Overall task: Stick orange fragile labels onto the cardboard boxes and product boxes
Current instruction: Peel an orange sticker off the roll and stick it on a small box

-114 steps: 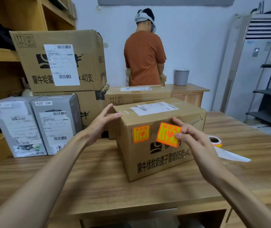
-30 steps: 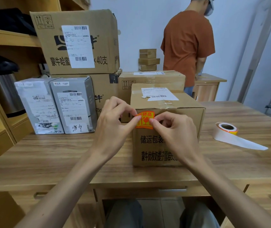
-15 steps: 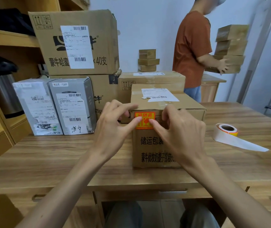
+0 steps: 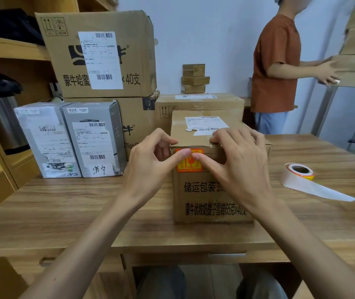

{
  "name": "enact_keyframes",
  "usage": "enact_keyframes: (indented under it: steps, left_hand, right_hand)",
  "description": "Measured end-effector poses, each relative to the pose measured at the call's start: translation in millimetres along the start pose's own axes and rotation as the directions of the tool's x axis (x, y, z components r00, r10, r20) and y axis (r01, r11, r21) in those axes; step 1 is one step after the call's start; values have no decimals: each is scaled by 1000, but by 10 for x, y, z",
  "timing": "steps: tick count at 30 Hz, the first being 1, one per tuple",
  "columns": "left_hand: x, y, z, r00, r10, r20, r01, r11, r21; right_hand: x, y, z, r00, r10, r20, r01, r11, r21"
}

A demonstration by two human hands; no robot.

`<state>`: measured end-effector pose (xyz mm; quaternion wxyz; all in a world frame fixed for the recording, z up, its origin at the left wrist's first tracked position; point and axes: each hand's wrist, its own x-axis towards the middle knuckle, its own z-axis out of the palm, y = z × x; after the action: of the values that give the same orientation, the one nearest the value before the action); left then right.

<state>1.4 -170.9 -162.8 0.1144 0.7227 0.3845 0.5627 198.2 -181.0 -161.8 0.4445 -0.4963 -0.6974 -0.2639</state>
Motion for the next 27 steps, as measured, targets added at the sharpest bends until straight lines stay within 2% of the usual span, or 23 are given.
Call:
enact_keyframes:
  steps: [7,15,22,27]
  left_hand:
    - [6,-57,-73,994,8,107,-1,998,-64]
    - [-87,-216,-5,982,94,166,-114,987,114]
    - [-69,-196,-44,972,124,202,-146,984,98]
    - [-71,-197,-101,959,124,255,-150,985,85]
  right_hand:
    - [1,42,-28,998,-28,49,25,998,59]
    - [-51,107,2,989,-89,119,94,995,-33]
    - [-49,108,-29,983,-122,136,131,990,-56]
    - [-66,164,-72,971,-156,178,158,987,3]
